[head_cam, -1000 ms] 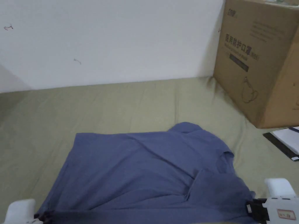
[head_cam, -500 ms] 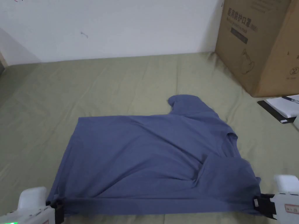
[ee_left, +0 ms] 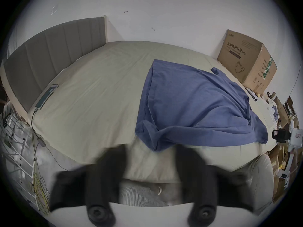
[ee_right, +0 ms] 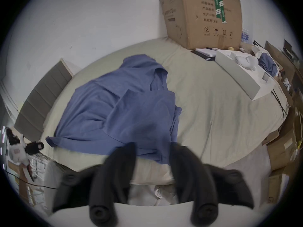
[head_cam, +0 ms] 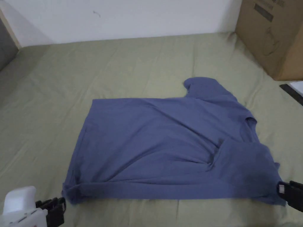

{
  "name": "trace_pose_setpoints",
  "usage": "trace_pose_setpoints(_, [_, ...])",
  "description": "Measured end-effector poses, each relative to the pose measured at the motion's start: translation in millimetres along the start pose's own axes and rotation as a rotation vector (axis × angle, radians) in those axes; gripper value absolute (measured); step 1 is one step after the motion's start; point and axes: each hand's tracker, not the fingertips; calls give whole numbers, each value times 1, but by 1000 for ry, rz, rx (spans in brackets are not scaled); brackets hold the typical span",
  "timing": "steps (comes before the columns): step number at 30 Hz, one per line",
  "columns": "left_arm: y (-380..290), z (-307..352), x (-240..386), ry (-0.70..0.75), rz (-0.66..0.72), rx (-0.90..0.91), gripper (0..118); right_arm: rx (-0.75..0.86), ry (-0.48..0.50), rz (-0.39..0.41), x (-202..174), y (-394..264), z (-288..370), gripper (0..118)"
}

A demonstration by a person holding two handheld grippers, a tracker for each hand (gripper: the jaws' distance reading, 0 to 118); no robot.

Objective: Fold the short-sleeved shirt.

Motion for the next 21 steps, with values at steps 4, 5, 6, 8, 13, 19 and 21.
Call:
trace_pose_setpoints(4, [-11, -2, 2, 46, 7, 16, 0, 14, -18, -39, -6, -10, 7, 0])
trace_pose_setpoints(5, [-9, -7, 0, 33, 13, -3, 0, 10, -17, -39, -5, -10, 8, 0])
trace_pose_setpoints(6, [-6, -10, -1, 24, 21, -8, 0, 13, -19, -37, -5, -11, 7, 0])
trace_pose_setpoints(8, [2, -16, -2, 16, 31, 0, 0, 6, -21, -38, -2, -10, 4, 0])
trace_pose_setpoints(13, [35, -44, 9, 9, -60, 0, 18, -20, -33, -74, 6, -10, -4, 0])
trace_pose_setpoints(19, [45, -72, 16, -60, -69, -85, 43, -58, -58, -68, 6, -16, -8, 0])
trace_pose_setpoints(21, [40, -75, 18, -55, -78, -90, 4, -70, -62, -48, 7, -17, -9, 0])
